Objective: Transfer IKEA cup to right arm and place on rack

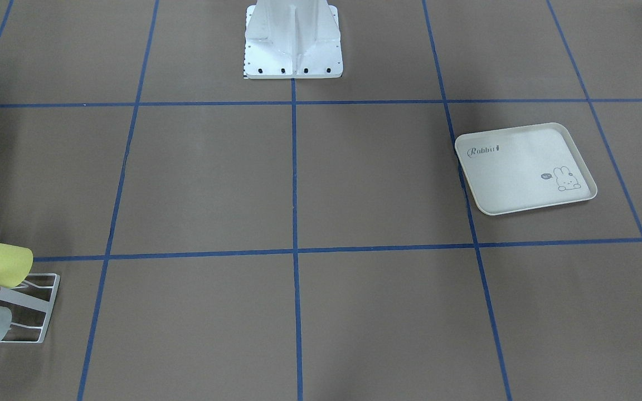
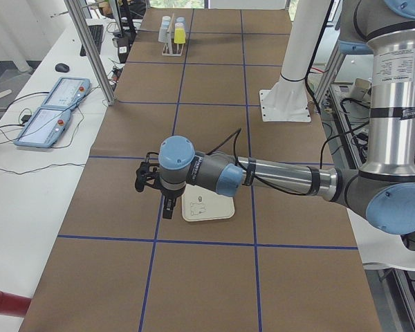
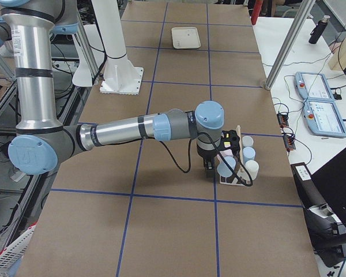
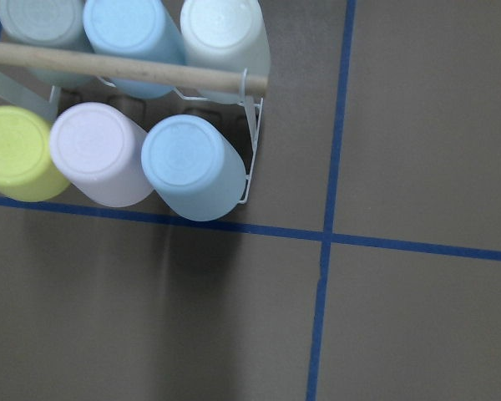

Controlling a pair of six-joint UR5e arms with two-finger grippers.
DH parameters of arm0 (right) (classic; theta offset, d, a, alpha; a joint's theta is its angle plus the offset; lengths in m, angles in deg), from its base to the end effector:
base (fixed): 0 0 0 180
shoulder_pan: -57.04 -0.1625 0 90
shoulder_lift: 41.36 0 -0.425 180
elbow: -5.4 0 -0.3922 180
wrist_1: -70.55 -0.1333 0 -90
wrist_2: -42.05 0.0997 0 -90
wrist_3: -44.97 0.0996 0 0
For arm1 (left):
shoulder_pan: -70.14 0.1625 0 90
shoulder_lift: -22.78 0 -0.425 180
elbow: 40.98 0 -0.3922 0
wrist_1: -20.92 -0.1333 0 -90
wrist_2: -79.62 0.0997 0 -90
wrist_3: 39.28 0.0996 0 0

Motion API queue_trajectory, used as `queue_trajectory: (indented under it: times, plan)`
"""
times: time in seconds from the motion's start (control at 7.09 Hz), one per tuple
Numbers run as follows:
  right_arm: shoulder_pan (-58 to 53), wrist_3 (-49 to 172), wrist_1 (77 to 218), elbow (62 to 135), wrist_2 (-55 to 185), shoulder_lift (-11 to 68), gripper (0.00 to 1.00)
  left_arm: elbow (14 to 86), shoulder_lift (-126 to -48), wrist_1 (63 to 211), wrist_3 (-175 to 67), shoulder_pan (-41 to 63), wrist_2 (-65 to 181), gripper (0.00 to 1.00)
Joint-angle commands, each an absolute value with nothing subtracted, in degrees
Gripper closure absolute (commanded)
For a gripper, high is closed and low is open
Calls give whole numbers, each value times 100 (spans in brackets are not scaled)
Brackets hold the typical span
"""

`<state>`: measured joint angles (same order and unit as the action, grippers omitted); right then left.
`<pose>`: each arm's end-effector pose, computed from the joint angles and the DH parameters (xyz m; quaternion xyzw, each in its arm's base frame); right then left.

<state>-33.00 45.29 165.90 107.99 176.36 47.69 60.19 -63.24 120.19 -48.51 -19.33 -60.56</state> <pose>0.0641 -0.4971 0.5520 0.0652 -0.3763 -0.0240 0.9239 -0.0524 -0.4738 0.5703 0.0935 0.4292 -0.0075 0.8983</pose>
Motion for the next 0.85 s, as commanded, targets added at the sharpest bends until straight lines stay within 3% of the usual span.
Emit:
queue_trajectory:
  times: [0.0,0.71]
  plan:
    - [-3252,4488,17020,10963,17397,4837,0,6307,-6028,11717,-4526,-1986,-5979,0]
    - [-3261,4576,17022,10990,17397,4917,0,6896,-5976,10980,-4526,-1933,-5424,0]
